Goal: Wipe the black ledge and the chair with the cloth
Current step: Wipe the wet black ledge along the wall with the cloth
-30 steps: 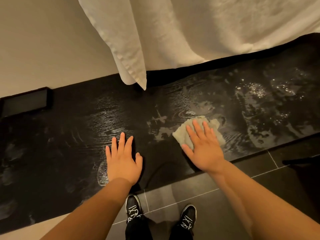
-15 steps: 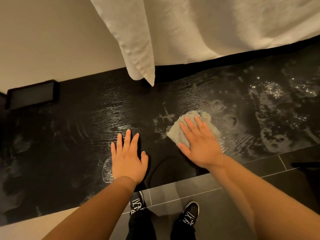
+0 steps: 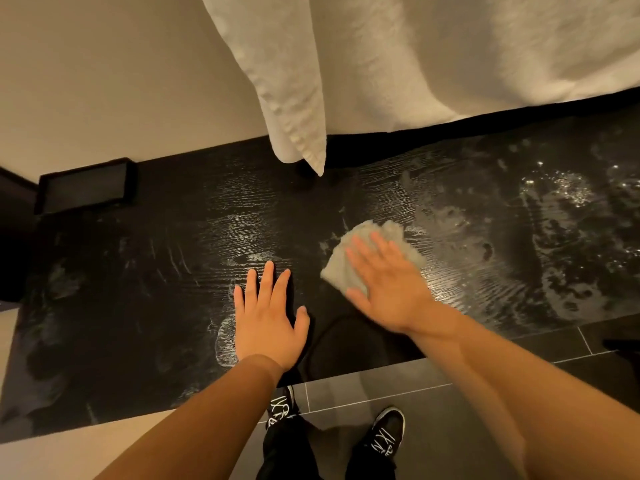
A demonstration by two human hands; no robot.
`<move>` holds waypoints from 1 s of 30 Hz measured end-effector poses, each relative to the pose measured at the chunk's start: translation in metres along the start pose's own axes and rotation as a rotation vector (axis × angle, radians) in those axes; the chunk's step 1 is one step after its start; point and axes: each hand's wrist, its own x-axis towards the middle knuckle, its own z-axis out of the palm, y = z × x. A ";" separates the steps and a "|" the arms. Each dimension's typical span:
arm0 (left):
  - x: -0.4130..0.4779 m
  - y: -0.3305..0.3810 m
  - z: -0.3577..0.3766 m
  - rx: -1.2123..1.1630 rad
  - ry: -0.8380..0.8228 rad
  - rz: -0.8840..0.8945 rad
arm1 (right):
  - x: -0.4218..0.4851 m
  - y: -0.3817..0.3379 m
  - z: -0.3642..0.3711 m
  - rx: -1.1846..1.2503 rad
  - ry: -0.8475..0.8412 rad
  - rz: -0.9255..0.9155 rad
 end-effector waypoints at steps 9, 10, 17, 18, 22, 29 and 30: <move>0.000 0.002 -0.002 -0.025 0.006 -0.005 | 0.000 -0.037 -0.003 0.055 -0.086 -0.029; 0.000 0.002 -0.002 -0.023 0.007 -0.004 | -0.001 -0.035 -0.005 0.063 -0.102 -0.078; 0.000 0.002 -0.001 -0.020 0.016 -0.010 | 0.074 0.005 -0.021 0.024 -0.218 0.132; 0.001 0.002 -0.001 -0.021 0.016 -0.009 | 0.080 0.000 -0.022 0.027 -0.216 0.188; 0.001 0.002 0.000 -0.027 0.016 -0.007 | 0.046 -0.035 -0.017 0.080 -0.154 0.017; 0.001 0.000 0.003 -0.031 0.030 0.007 | 0.020 -0.013 -0.003 0.039 -0.151 -0.306; 0.001 0.000 0.003 -0.031 0.033 0.007 | 0.034 -0.002 -0.004 0.019 -0.140 -0.246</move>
